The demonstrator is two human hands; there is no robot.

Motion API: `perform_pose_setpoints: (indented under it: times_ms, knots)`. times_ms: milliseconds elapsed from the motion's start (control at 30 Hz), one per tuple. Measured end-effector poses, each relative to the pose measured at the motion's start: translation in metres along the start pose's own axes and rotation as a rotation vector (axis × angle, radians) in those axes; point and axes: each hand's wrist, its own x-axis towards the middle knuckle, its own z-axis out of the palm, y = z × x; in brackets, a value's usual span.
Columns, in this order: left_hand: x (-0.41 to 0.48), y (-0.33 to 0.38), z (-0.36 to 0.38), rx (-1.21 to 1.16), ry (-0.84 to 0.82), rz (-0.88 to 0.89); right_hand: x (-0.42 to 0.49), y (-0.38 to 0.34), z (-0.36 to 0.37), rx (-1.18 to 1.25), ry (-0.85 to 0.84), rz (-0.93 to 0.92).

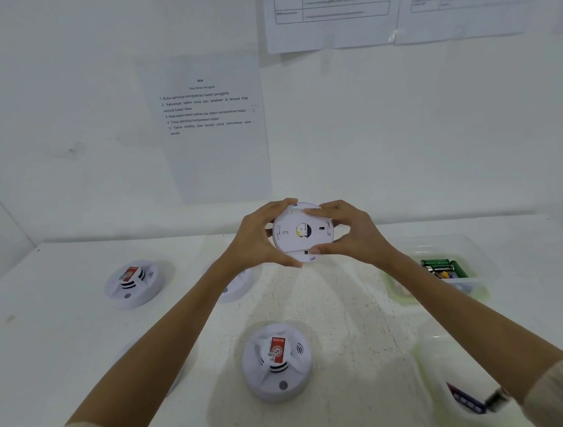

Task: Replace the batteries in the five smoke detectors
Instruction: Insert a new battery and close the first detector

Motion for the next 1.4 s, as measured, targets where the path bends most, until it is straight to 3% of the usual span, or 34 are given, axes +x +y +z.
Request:
perform_pose_setpoints:
  times_ms: [167,467,733,1133,1400]
  knots:
    - [0.0,0.005,0.006,-0.027,0.064,0.016,-0.002,-0.005,0.006,0.06,0.124,0.034]
    - [-0.003,0.007,0.006,-0.012,0.036,-0.005,-0.003,-0.008,0.006,-0.001,0.062,-0.012]
    - [0.002,0.009,0.007,0.0,0.045,0.026,-0.01,-0.005,0.012,-0.07,0.195,-0.11]
    - [0.002,0.009,0.002,0.028,0.047,0.064,-0.011,-0.006,0.031,-0.086,0.355,-0.1]
    - [0.007,0.01,-0.003,0.032,0.045,0.065,-0.006,-0.009,0.022,-0.046,0.208,-0.062]
